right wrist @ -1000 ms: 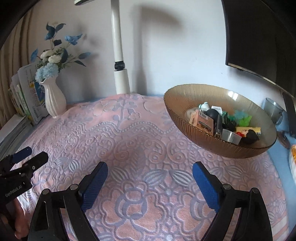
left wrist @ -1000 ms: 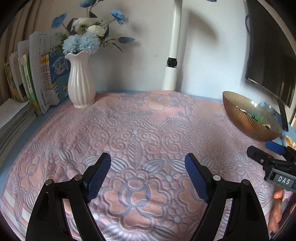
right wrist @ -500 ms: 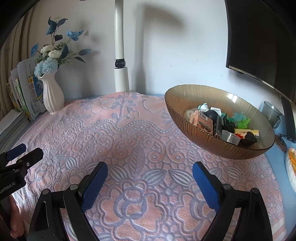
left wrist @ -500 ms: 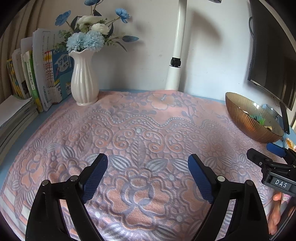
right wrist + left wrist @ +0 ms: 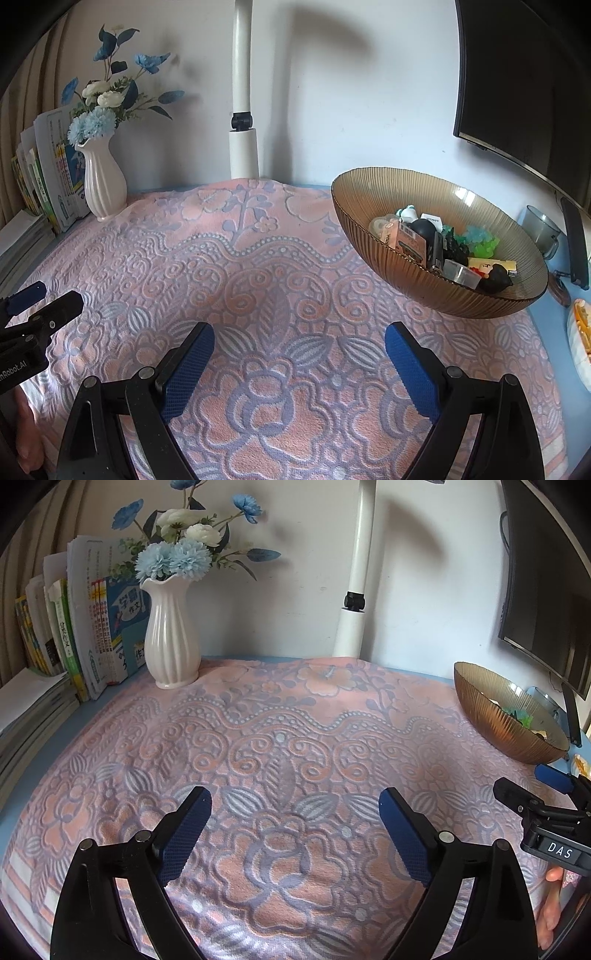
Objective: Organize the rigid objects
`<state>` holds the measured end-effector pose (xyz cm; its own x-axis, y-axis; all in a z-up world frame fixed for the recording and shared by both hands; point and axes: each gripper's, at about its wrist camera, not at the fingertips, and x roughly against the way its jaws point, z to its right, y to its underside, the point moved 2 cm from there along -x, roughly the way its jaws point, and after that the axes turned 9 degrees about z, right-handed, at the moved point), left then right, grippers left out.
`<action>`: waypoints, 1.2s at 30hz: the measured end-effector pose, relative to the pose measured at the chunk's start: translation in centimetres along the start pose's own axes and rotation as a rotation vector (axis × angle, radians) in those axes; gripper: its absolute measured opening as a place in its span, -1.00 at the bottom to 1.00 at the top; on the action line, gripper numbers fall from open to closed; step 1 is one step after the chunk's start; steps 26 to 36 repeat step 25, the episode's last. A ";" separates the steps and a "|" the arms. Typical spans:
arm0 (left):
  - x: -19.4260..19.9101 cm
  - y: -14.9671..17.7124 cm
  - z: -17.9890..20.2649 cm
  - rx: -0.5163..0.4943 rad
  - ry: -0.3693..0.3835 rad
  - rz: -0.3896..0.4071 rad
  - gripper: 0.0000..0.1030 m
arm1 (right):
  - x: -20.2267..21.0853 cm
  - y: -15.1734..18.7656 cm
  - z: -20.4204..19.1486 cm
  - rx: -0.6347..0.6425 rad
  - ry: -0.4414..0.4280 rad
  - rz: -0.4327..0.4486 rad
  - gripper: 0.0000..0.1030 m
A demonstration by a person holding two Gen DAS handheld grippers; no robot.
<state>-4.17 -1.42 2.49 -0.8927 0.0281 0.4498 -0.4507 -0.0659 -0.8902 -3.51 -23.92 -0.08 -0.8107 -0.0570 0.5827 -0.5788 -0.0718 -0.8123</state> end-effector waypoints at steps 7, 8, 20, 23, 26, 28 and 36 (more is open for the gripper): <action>-0.4 0.2 0.0 -0.012 -0.007 -0.027 0.92 | -0.1 0.1 -0.1 0.007 0.004 -0.002 0.81; -0.5 0.2 0.0 -0.018 -0.010 -0.033 0.92 | -0.1 0.1 -0.1 0.009 0.003 -0.004 0.81; -0.9 0.5 0.6 -0.077 -0.043 -0.052 0.92 | -0.3 0.1 -0.6 0.021 0.009 -0.014 0.81; -0.6 0.3 0.3 -0.065 -0.049 -0.026 0.92 | -0.3 0.1 -0.7 0.024 0.009 -0.014 0.81; -0.4 0.2 0.1 -0.053 -0.042 -0.010 0.92 | -0.3 0.1 -0.7 0.025 0.009 -0.014 0.81; -0.4 0.2 0.1 -0.053 -0.042 -0.010 0.92 | -0.3 0.1 -0.7 0.025 0.009 -0.014 0.81; -0.4 0.2 0.1 -0.053 -0.042 -0.010 0.92 | -0.3 0.1 -0.7 0.025 0.009 -0.014 0.81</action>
